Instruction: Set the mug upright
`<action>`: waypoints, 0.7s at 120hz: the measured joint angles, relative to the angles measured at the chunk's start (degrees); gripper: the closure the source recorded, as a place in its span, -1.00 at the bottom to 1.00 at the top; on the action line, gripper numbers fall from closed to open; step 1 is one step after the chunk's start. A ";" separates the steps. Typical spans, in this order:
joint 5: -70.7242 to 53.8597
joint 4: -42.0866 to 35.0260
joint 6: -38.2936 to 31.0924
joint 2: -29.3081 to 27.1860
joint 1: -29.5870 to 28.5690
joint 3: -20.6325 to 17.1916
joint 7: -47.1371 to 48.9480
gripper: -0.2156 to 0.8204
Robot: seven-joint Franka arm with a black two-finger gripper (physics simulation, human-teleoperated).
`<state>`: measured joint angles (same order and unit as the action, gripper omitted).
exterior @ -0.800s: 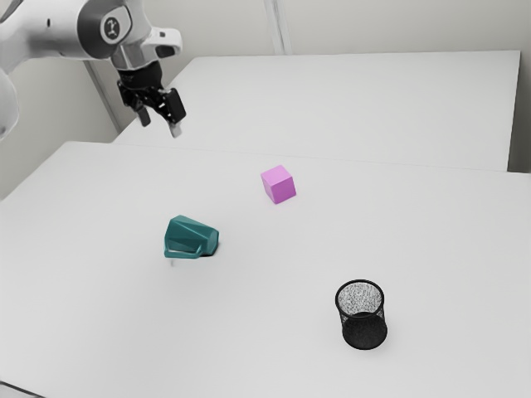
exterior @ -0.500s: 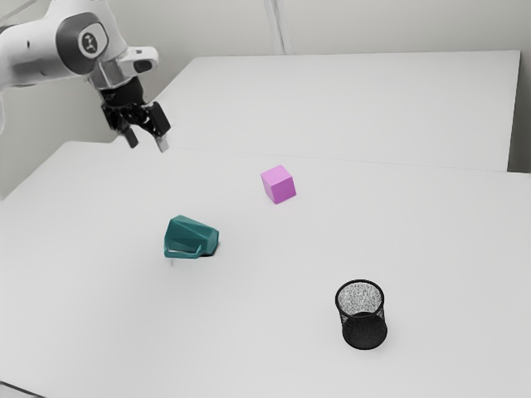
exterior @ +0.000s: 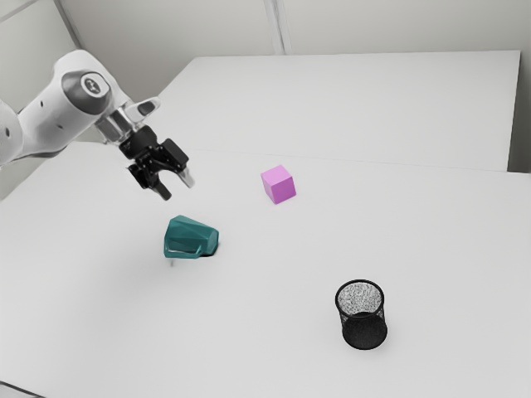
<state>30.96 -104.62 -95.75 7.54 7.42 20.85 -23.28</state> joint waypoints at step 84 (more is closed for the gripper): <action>11.15 5.55 -1.84 14.07 -21.11 -11.02 -9.98 -0.58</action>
<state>42.11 -99.07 -97.59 21.61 -13.69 9.83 -33.26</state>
